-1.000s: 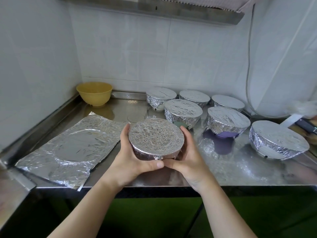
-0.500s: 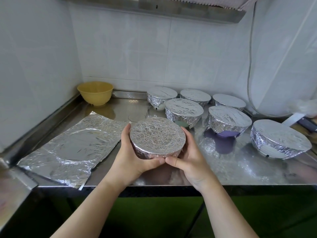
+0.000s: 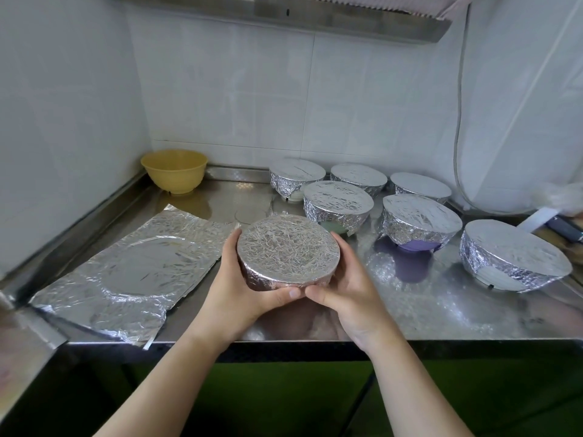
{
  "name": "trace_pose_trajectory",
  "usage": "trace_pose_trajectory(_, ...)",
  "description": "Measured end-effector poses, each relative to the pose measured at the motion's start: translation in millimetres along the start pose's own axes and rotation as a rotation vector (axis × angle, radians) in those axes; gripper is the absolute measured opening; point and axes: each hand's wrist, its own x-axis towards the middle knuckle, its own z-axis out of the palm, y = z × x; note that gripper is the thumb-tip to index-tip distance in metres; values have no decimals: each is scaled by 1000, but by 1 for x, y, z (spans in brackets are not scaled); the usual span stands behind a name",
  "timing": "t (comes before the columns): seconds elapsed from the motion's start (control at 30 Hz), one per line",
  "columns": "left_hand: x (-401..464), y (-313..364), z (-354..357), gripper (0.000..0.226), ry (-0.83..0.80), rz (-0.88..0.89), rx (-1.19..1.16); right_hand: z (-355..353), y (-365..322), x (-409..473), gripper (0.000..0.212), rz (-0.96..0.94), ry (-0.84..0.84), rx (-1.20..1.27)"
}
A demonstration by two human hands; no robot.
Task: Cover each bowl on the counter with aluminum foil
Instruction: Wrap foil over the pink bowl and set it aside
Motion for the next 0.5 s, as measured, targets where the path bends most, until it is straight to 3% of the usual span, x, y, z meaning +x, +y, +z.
trace_pose_trajectory(0.2, -3, 3, 1, 155, 16, -15, 12, 3, -8, -1, 74, 22, 35, 117)
trace_pose_trajectory(0.4, -4, 8, 1, 144, 0, -25, -72, 2, -5, -1, 75, 21, 124, 107)
trace_pose_trajectory(0.5, -4, 11, 3, 150, -15, -29, -78, 2, -7, -1, 81, 34, 153, 142)
